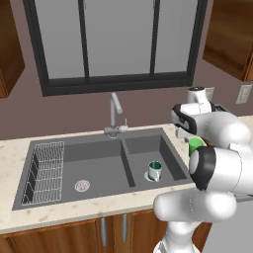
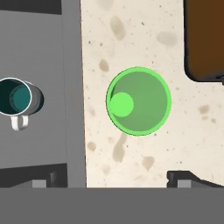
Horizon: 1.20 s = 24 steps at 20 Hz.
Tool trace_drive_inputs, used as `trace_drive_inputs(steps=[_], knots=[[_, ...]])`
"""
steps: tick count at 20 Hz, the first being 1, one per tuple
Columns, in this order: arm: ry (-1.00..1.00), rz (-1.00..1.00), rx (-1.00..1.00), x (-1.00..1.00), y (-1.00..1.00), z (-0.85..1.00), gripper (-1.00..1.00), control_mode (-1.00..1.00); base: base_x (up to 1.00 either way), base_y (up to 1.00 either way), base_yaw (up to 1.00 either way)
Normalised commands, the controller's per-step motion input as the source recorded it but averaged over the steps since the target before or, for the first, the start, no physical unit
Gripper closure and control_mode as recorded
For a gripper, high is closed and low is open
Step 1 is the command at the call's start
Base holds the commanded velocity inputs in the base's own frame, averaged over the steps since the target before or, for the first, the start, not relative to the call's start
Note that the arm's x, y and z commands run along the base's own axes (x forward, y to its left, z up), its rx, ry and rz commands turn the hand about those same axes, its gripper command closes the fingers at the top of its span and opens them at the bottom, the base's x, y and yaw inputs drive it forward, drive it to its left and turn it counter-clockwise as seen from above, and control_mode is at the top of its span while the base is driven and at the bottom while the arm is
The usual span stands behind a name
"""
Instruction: Move any existing items from the left basin to the right basin for drying. Then move the cup from the counter to the left basin of the sink for washing.
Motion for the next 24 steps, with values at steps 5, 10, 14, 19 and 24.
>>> trace_drive_inputs(steps=[5,10,14,19,24], knots=[[0.00,0.00,0.02,0.05,0.00,-0.03,-1.00,-1.00,0.00,0.00,0.00],[0.00,0.00,0.01,0.17,0.00,-0.03,-1.00,-1.00,0.00,0.00,0.00],[0.00,0.00,0.01,0.21,0.00,-0.02,-1.00,-1.00,0.00,0.00,0.00],[0.00,0.00,0.01,0.14,0.00,-0.04,-1.00,-1.00,0.00,0.00,0.00],[0.00,0.00,0.00,0.03,0.00,-0.10,-1.00,-1.00,0.00,0.00,0.00]])
